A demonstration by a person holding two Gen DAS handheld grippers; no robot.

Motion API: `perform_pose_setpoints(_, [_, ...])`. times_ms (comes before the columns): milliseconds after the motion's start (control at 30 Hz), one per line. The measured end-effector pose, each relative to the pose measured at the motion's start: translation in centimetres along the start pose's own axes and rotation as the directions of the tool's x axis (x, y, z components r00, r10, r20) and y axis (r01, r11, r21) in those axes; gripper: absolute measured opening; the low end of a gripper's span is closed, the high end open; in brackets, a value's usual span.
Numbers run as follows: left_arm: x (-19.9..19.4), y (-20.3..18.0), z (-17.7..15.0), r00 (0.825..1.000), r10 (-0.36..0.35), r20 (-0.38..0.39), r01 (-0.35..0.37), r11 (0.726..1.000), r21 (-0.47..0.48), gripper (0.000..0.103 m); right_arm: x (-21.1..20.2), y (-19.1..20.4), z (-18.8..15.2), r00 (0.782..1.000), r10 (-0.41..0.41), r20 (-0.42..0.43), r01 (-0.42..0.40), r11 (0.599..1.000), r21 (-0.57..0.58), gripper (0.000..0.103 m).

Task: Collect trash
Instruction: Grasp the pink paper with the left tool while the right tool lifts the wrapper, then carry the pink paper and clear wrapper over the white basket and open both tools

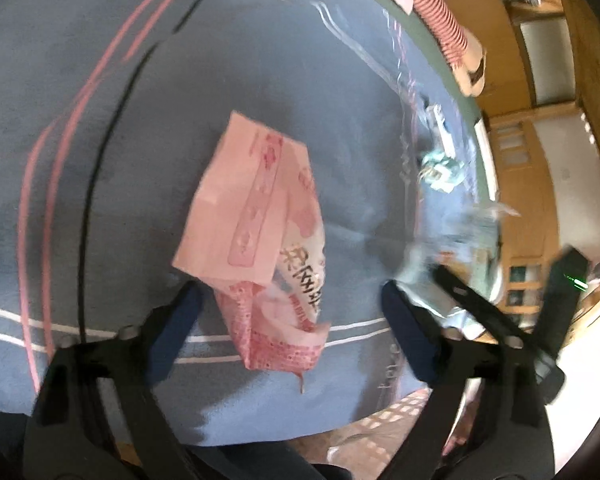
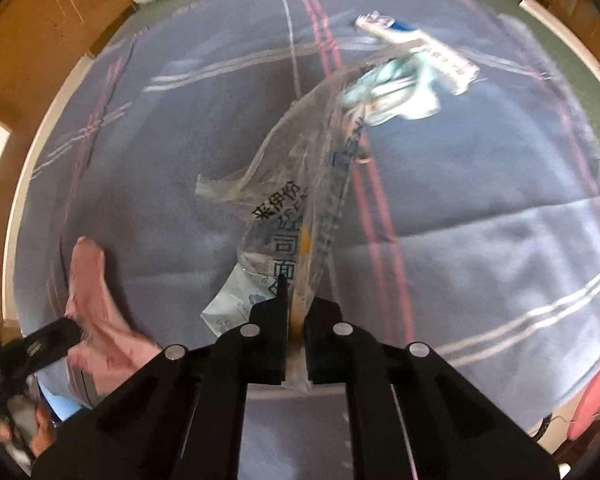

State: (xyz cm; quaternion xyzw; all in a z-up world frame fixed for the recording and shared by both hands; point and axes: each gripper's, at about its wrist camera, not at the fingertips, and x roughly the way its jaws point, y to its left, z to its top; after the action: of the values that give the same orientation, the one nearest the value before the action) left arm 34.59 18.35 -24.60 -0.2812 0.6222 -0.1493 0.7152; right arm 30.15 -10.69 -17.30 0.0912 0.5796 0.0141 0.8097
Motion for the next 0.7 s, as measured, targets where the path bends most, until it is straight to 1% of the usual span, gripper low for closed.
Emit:
perform_pose_setpoints(33, [0.4,-0.1,0.0,1.000,0.024,-0.004,-0.024,1.000,0.009,0.067,-0.5,-0.1,-0.3,1.000,0.007,0.015,-0.007,1.000,0.000,0.008])
perform_pose_setpoints(67, [0.6,-0.3,-0.2,0.999,0.044,0.007,-0.044,0.999,0.023,0.065,-2.0,-0.2,-0.9,0.998,0.020,0.054,-0.020,1.000,-0.005,0.008])
perform_pose_setpoints(100, [0.4,-0.7,-0.3,0.997,0.071,0.033,-0.073,0.996,0.054,0.056,-3.3,-0.4,-1.6,0.996,0.031,0.089,-0.030,0.999,-0.013,0.008])
perform_pose_setpoints(133, [0.2,-0.8,-0.4,0.995,0.087,0.046,-0.090,0.993,0.078,0.046,-3.0,-0.6,-1.7,0.993,0.038,0.110,-0.036,0.999,-0.017,0.008])
perform_pose_setpoints(200, [-0.7,-1.4,-0.8,0.991,0.093,0.094,-0.104,0.988,0.113,0.043,-5.7,-1.2,-3.4,0.983,0.061,0.175,-0.056,0.998,-0.031,0.008])
perform_pose_setpoints(267, [-1.7,-2.2,-1.3,0.988,0.079,0.134,-0.099,0.984,0.150,0.041,-7.7,-1.9,-4.6,0.976,0.068,0.209,-0.062,0.997,-0.036,0.008])
perform_pose_setpoints(333, [-3.4,-3.9,-2.2,0.975,0.070,0.210,-0.118,0.967,0.225,0.040,-10.1,-2.4,-5.9,0.968,0.066,0.241,-0.060,0.998,-0.032,0.008])
perform_pose_setpoints(367, [-4.2,-4.7,-2.7,0.966,0.072,0.247,-0.137,0.956,0.259,0.040,-11.3,-2.9,-6.6,0.963,0.064,0.262,-0.059,0.998,-0.027,0.008])
perform_pose_setpoints(433, [-5.9,-7.1,-4.3,0.937,0.071,0.343,-0.198,0.914,0.353,0.040,-13.0,-3.6,-7.8,0.956,0.046,0.289,-0.043,0.999,-0.018,0.008])
perform_pose_setpoints(500, [-7.0,-8.9,-5.9,0.919,0.049,0.391,-0.227,0.876,0.424,0.040,-14.3,-4.3,-9.3,0.956,0.008,0.294,-0.009,1.000,0.003,0.008])
perform_pose_setpoints(600, [-8.1,-11.2,-8.1,0.906,-0.011,0.422,-0.228,0.829,0.511,0.040,-15.8,-5.6,-11.7,0.963,-0.043,0.266,0.033,0.999,0.040,0.008])
perform_pose_setpoints(633, [-8.3,-12.0,-9.0,0.904,-0.033,0.427,-0.224,0.813,0.538,0.040,-16.0,-5.9,-12.2,0.964,-0.053,0.261,0.042,0.998,0.048,0.008])
perform_pose_setpoints(700, [-8.3,-13.4,-10.5,0.900,-0.065,0.431,-0.221,0.784,0.580,0.040,-16.9,-6.6,-14.1,0.966,-0.080,0.246,0.062,0.995,0.078,0.008])
